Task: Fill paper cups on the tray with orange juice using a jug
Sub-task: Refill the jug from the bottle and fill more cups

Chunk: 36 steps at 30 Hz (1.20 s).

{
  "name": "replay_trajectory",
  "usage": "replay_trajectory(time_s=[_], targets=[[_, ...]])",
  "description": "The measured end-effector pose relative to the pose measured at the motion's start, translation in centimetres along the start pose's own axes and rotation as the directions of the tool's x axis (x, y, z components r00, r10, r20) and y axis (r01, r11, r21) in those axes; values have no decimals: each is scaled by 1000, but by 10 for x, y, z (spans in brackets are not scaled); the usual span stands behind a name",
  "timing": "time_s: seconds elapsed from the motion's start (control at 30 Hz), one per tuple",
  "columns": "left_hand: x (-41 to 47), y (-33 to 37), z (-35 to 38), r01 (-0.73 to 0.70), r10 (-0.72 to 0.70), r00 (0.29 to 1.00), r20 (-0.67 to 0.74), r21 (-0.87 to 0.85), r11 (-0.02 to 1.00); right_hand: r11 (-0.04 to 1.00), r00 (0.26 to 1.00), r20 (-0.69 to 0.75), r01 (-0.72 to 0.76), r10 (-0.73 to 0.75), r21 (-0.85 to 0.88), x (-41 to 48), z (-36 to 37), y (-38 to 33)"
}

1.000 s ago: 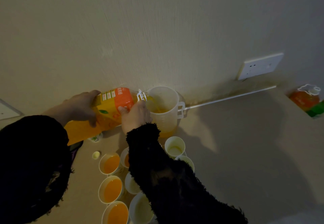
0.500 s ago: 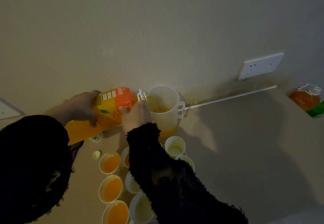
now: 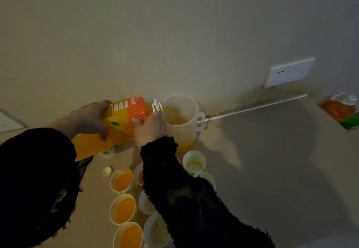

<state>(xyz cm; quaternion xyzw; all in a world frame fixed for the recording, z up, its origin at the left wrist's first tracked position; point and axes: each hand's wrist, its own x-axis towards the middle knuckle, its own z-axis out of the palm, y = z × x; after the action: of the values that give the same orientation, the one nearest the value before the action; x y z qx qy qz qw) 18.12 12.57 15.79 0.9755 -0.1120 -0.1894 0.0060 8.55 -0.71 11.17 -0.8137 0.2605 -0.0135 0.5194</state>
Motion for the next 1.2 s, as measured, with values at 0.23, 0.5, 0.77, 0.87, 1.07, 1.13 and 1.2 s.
replay_trajectory(time_s=[0.23, 0.5, 0.77, 0.87, 1.07, 1.13, 1.2], targets=[[1, 0, 1, 6, -6, 1000, -8, -2, 1000, 1000, 1000, -10, -7, 7, 9, 1, 1, 0], [2, 0, 0, 6, -6, 1000, 6, 5, 1000, 1000, 1000, -5, -7, 7, 12, 2, 2, 1], [4, -2, 1, -9, 9, 1000, -5, 30, 1000, 1000, 1000, -10, -1, 1, 11, 3, 1, 1], [4, -1, 1, -2, 2, 1000, -3, 29, 1000, 1000, 1000, -7, -2, 2, 18, 3, 0, 1], [4, 1, -1, -1, 1, 1000, 6, 18, 1000, 1000, 1000, -12, -8, 8, 30, 4, 0, 1], [5, 0, -1, 0, 0, 1000, 5, 32, 999, 999, 1000, -11, -12, 13, 35, 4, 1, 1], [5, -1, -1, -2, 3, 1000, -3, 37, 999, 999, 1000, -10, -11, 12, 39, 3, 1, 1]])
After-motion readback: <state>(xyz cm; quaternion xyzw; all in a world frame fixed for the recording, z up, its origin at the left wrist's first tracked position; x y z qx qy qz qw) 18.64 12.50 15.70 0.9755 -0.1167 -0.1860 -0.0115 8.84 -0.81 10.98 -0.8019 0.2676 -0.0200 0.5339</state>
